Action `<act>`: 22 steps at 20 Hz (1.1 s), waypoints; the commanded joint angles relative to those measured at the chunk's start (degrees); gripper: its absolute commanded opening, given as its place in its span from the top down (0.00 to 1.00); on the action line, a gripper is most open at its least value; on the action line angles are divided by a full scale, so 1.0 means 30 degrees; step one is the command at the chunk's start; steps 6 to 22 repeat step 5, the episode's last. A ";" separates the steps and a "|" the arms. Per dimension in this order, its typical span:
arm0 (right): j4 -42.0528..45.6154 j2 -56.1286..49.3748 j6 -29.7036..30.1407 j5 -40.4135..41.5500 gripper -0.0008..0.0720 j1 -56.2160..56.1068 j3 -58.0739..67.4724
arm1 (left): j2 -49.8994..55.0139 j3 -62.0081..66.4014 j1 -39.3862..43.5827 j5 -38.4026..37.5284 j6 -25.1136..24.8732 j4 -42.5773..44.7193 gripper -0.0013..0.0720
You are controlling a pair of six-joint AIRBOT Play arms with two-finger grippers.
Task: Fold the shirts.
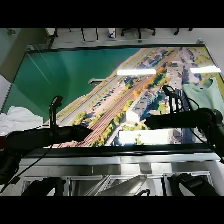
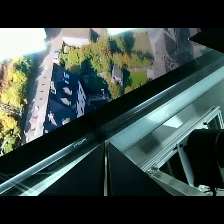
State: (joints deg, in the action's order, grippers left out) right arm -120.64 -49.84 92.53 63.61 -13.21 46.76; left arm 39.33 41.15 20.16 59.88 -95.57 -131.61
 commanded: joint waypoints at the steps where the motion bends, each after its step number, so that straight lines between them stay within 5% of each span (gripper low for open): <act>1: -0.0364 0.0831 0.0102 -0.0299 0.96 -0.0663 -0.0743 | -0.0656 -0.1056 0.0481 -0.0954 0.0138 0.0036 0.96; 22: -0.0364 0.0809 0.0102 -0.0299 0.96 -0.0663 -0.0743 | -0.0641 -0.1027 0.0488 -0.0903 0.0153 0.0000 0.96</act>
